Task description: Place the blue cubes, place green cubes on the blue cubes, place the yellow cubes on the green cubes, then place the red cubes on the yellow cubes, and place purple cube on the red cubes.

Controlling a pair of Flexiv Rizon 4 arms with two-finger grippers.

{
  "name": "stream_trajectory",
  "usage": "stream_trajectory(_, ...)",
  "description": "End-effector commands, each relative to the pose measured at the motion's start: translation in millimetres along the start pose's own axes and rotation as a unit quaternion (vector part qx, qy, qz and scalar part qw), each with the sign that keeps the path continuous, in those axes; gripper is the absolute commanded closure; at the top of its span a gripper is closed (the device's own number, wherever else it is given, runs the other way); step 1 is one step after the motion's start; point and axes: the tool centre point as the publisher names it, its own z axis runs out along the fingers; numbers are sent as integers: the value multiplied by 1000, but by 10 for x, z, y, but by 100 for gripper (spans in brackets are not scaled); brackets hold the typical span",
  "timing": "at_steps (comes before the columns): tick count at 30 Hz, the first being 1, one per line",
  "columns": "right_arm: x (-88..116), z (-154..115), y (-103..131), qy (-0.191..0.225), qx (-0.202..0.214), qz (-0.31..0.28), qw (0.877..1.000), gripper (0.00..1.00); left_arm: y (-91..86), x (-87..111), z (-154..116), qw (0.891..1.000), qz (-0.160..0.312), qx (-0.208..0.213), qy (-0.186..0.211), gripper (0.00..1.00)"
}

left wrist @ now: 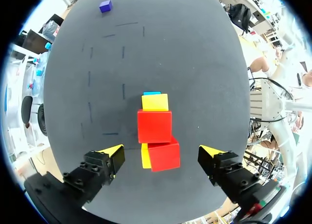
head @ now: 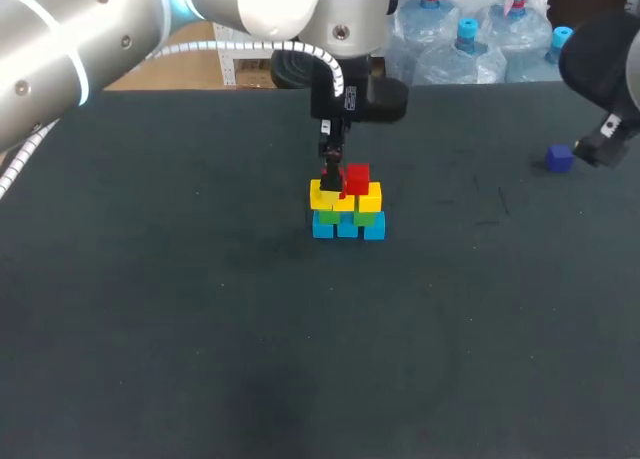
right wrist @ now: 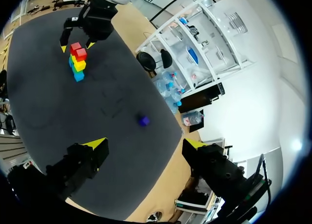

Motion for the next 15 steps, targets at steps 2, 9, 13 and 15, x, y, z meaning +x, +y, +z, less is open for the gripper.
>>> stream_trajectory(2, 8, 1, 1, -1, 0, 0, 1000, 0, 24, 4, 18, 1000, 1, 5, -1, 0)
stream_trajectory(9, -4, -9, 9, -4, 0, -3, 1000, 0, 42, -1, 57, 1000, 3, 6, -2, 0)
stream_trajectory(13, -23, -5, 21, -7, -2, -6, 1000, 0, 60, -12, 49, 1000, 7, 0, -2, 0)
stream_trajectory(15, -31, -3, 25, -8, -3, -8, 1000, 0, 70, -12, 44, 1000, 8, -4, 1, 0)
